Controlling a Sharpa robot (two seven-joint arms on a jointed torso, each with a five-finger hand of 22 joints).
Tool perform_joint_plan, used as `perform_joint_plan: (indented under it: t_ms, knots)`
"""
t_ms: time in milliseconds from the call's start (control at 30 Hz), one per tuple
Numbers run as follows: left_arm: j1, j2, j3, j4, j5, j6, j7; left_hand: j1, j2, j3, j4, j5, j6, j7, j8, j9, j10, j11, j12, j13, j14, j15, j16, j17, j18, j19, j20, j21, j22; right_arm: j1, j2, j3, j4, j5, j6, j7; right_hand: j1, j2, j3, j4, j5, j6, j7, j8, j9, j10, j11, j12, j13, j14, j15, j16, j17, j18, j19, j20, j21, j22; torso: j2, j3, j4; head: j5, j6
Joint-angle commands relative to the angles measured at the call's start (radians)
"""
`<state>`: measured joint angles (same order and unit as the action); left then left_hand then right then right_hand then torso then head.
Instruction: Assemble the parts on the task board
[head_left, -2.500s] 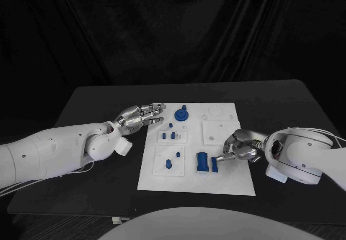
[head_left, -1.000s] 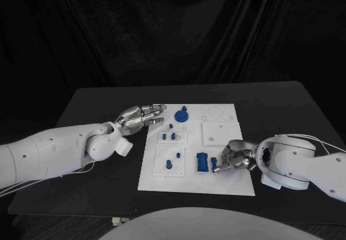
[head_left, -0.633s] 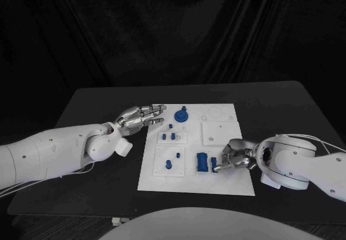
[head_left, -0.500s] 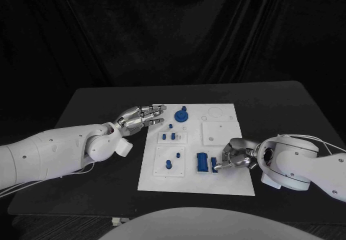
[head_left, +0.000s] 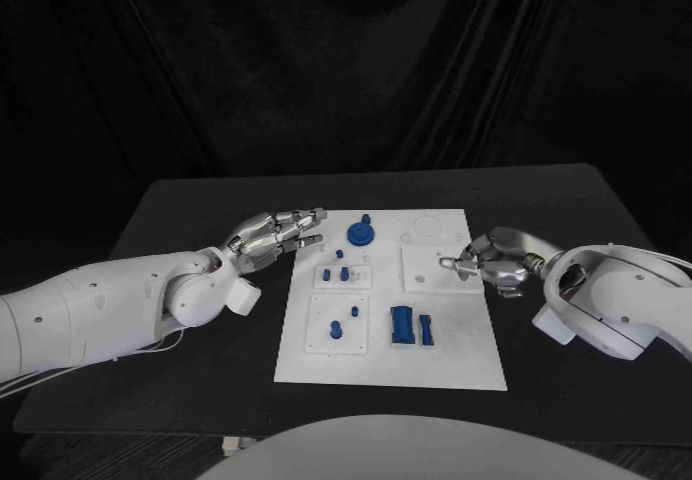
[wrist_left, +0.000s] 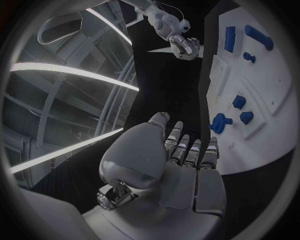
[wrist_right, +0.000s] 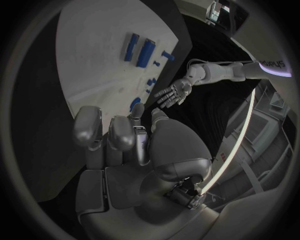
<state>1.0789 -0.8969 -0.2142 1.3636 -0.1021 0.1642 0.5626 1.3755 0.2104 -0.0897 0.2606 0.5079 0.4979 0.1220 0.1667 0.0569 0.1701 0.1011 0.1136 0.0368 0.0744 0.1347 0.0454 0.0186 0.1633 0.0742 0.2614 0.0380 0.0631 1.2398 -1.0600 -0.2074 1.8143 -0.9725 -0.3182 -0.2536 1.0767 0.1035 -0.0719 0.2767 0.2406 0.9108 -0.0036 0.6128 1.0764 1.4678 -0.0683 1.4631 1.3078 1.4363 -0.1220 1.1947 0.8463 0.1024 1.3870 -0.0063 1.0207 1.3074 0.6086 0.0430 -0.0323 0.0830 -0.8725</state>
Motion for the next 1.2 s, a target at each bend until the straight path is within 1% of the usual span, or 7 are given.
perform_joint_plan:
  t_ms: [33,300,467,767,800,1000,1200]
  knots:
    - [-0.001,0.003,0.001,0.009,0.003,-0.052,0.110,-0.047,0.000,-0.061,0.034,-0.106,0.015,0.000,0.007,0.002,0.017,0.000,0.009,0.002,0.000,-0.020,0.003,0.001,0.020,-0.006,-0.028,0.000,-0.006,0.009,-0.013,0.000,-0.013,0.239,-0.157,0.252,-0.028,0.036,-0.002,0.009,0.013,-0.005,0.037,-0.113,-0.125,-0.153,0.032,-0.249,-0.100,-0.100,0.034,-0.309,-0.381,0.061,-0.135,0.027,-0.391,-0.069,-0.012,-0.0023,0.0009,-0.003,0.000]
    - [-0.001,0.013,0.001,0.017,-0.003,-0.130,0.225,-0.083,-0.019,-0.157,0.031,-0.240,-0.032,-0.048,-0.033,-0.006,-0.004,-0.059,-0.008,-0.005,-0.049,-0.109,-0.027,-0.010,0.016,-0.043,-0.126,-0.018,-0.034,0.009,-0.020,-0.001,-0.058,0.448,-0.111,0.448,-0.072,0.075,-0.133,0.023,0.035,-0.121,0.221,-0.291,-0.457,-0.793,0.251,-0.960,-0.731,-0.595,0.282,-0.766,-0.605,0.031,-0.539,0.217,-0.957,-0.475,-0.034,-0.0050,-0.0031,0.011,0.000]
    - [-0.001,0.015,0.001,0.020,-0.026,-0.160,0.253,-0.065,-0.018,-0.171,0.031,-0.222,-0.078,-0.081,-0.067,-0.011,-0.056,-0.096,-0.036,-0.012,-0.074,-0.142,-0.045,-0.019,0.013,-0.062,-0.161,-0.030,-0.050,-0.006,-0.014,-0.001,-0.104,0.583,-0.045,0.590,-0.068,0.100,-0.191,0.014,-0.038,-0.234,0.169,-0.373,-0.585,-0.961,0.342,-1.083,-0.893,-0.824,0.370,-0.891,-0.704,-0.004,-0.734,0.270,-0.949,-0.633,-0.044,-0.0052,-0.0067,0.017,0.000]
    - [-0.001,0.025,0.001,0.015,-0.035,-0.157,0.253,-0.058,-0.008,-0.175,0.031,-0.203,-0.089,-0.087,-0.081,-0.012,-0.079,-0.102,-0.046,-0.014,-0.074,-0.143,-0.045,-0.019,0.012,-0.072,-0.163,-0.036,-0.060,-0.023,0.002,-0.001,-0.158,0.651,0.014,0.726,-0.048,0.137,-0.291,0.014,-0.084,-0.304,0.073,-0.432,-0.806,-1.139,0.287,-1.091,-1.113,-1.145,0.340,-1.000,-0.797,0.027,-1.216,0.297,-0.990,-1.103,-0.039,-0.0048,-0.0028,0.015,0.000]
    - [0.000,0.023,0.001,0.015,-0.019,-0.143,0.107,-0.456,-0.070,-0.092,-0.057,-0.296,-0.207,-0.122,-0.167,-0.057,-0.170,-0.101,-0.114,-0.037,-0.074,-0.135,-0.045,-0.019,-0.038,-0.074,-0.261,-0.038,-0.063,-0.021,0.001,-0.001,-0.153,0.582,-0.038,0.623,-0.361,0.059,-0.178,-0.074,-0.131,-0.490,0.004,-0.488,-0.887,-1.238,0.220,-1.212,-1.170,-1.230,0.273,-1.060,-0.846,-0.020,-1.264,0.205,-1.021,-1.161,-0.041,-0.0041,-0.0054,0.017,0.000]
    - [-0.002,0.028,0.012,0.026,-0.013,-0.185,0.099,-0.619,-0.094,-0.058,-0.090,-0.331,-0.264,-0.122,-0.167,-0.057,-0.170,-0.101,-0.114,-0.037,-0.074,-0.135,-0.045,-0.019,-0.056,-0.074,-0.261,-0.038,-0.063,-0.039,0.030,0.020,-0.162,0.622,-0.080,0.638,-0.829,-0.104,-0.013,-0.277,-0.241,-0.767,0.004,-0.613,-1.076,-1.390,0.068,-1.377,-1.308,-1.436,0.122,-1.195,-0.846,-0.102,-1.387,0.006,-1.021,-1.307,-0.043,-0.0072,-0.0025,0.009,0.021]
    - [-0.006,0.043,0.047,0.057,0.007,-0.313,0.074,-0.790,-0.120,-0.025,-0.128,-0.371,-0.316,-0.122,-0.167,-0.057,-0.170,-0.101,-0.114,-0.037,-0.074,-0.135,-0.045,-0.019,-0.067,-0.074,-0.261,-0.038,-0.063,-0.091,0.116,0.085,-0.191,0.743,-0.208,0.685,-0.995,-0.104,0.072,-0.277,-0.241,-0.911,0.004,-0.613,-1.076,-1.468,0.068,-1.463,-1.308,-1.436,0.122,-1.195,-0.846,-0.102,-1.387,0.006,-1.021,-1.307,-0.048,-0.0163,0.0064,-0.014,0.085]
